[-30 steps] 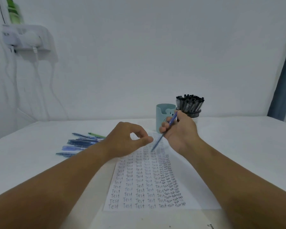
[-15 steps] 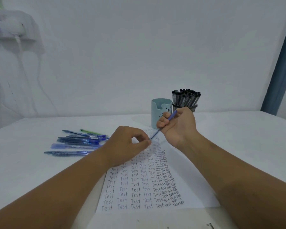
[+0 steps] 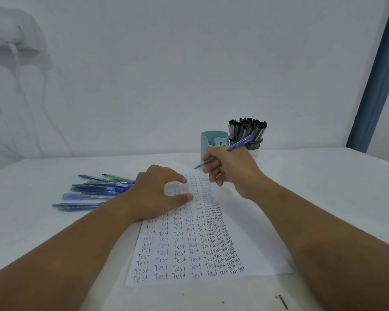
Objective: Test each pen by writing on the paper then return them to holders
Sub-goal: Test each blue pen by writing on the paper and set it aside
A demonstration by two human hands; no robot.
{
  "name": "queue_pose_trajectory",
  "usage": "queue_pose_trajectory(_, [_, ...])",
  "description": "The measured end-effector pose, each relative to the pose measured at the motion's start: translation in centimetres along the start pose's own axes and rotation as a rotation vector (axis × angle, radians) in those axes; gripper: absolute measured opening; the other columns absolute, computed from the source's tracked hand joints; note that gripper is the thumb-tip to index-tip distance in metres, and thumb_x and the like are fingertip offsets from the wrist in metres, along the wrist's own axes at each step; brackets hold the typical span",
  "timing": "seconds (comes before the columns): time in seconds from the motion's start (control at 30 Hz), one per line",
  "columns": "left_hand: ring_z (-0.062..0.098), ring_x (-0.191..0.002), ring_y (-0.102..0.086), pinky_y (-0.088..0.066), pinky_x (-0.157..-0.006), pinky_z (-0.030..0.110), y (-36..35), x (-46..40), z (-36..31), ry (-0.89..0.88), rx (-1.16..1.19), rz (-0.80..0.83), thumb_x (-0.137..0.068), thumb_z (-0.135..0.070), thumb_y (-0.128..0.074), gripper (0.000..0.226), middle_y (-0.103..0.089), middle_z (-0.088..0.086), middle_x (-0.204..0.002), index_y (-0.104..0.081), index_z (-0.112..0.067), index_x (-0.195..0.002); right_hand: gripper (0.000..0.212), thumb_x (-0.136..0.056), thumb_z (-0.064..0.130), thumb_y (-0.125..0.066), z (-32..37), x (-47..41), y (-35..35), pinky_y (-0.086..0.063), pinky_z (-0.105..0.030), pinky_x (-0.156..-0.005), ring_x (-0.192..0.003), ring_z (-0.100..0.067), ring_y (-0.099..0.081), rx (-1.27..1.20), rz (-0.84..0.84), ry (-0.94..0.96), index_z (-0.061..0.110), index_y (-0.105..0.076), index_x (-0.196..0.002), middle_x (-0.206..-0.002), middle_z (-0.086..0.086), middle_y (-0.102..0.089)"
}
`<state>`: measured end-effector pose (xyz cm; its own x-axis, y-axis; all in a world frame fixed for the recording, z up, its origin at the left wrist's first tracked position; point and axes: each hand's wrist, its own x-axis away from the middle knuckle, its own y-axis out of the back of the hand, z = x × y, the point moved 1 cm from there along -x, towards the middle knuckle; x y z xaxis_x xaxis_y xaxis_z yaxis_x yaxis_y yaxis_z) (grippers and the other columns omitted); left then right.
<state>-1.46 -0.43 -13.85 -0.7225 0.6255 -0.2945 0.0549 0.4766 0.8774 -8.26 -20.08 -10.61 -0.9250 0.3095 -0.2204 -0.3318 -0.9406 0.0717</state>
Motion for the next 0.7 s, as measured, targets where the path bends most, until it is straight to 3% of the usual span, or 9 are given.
queue_pose_trajectory(0.1, [-0.001, -0.121, -0.036, -0.023, -0.118, 0.038, 0.2, 0.2, 0.0, 0.041, -0.029, 0.067, -0.078, -0.069, -0.067, 0.05, -0.049, -0.029, -0.123, -0.062, -0.043, -0.12, 0.028, -0.092, 0.019, -0.072, 0.7, -1.0, 1.4, -0.033, -0.023, -0.043, -0.046, -0.019, -0.044, 0.088, -0.026, 0.071, 0.008, -0.054, -0.072, -0.06, -0.013, -0.052])
queue_pose_trajectory(0.27, [-0.001, -0.127, -0.045, -0.026, -0.119, 0.043, 0.0, -0.2, 0.5, 0.031, 0.033, 0.073, -0.061, -0.086, -0.066, 0.065, -0.055, -0.029, -0.127, -0.066, -0.045, -0.111, 0.029, -0.095, 0.025, -0.069, -1.1, -0.7, 1.7, -0.034, -0.021, -0.042, -0.043, -0.016, -0.045, 0.28, 0.177, -0.041, 0.009, -0.059, -0.073, -0.059, -0.01, -0.059])
queue_pose_trajectory(0.37, [-0.002, -0.126, -0.041, -0.024, -0.119, 0.04, 0.1, -0.3, 0.3, 0.048, 0.034, 0.073, -0.065, -0.078, -0.07, 0.058, -0.054, -0.029, -0.129, -0.066, -0.044, -0.111, 0.036, -0.09, 0.027, -0.075, -2.8, -0.2, 1.6, -0.031, -0.023, -0.044, -0.042, -0.015, -0.036, 0.276, 0.145, 0.041, 0.013, -0.054, -0.065, -0.05, -0.004, -0.048])
queue_pose_trajectory(0.43, [-0.002, -0.126, -0.039, -0.022, -0.119, 0.039, 0.2, -0.4, 0.1, 0.051, 0.017, 0.085, -0.066, -0.075, -0.069, 0.055, -0.052, -0.029, -0.13, -0.065, -0.044, -0.112, 0.04, -0.091, 0.032, -0.074, -3.1, -0.1, 1.7, -0.034, -0.023, -0.045, -0.041, -0.014, -0.037, 0.333, 0.124, 0.103, 0.014, -0.053, -0.063, -0.047, -0.002, -0.047])
queue_pose_trajectory(0.53, [-0.001, -0.127, -0.038, -0.021, -0.119, 0.039, 0.2, -0.4, 0.1, 0.048, 0.006, 0.1, -0.06, -0.081, -0.062, 0.064, -0.052, -0.03, -0.131, -0.064, -0.046, -0.113, 0.041, -0.086, 0.038, -0.078, -2.8, 0.4, 2.0, -0.044, -0.023, -0.051, -0.045, -0.012, -0.047, 0.487, 0.155, 0.142, 0.012, -0.057, -0.063, -0.051, -0.004, -0.06])
queue_pose_trajectory(0.7, [-0.002, -0.128, -0.039, -0.024, -0.119, 0.041, 0.3, -0.2, 0.0, 0.053, 0.028, 0.106, -0.056, -0.082, -0.06, 0.066, -0.051, -0.031, -0.131, -0.065, -0.047, -0.112, 0.04, -0.081, 0.013, -0.077, -3.4, 0.4, 2.3, -0.044, -0.034, -0.056, -0.052, -0.021, -0.054, 0.514, 0.125, 0.119, 0.017, -0.05, -0.052, -0.05, -0.007, -0.057])
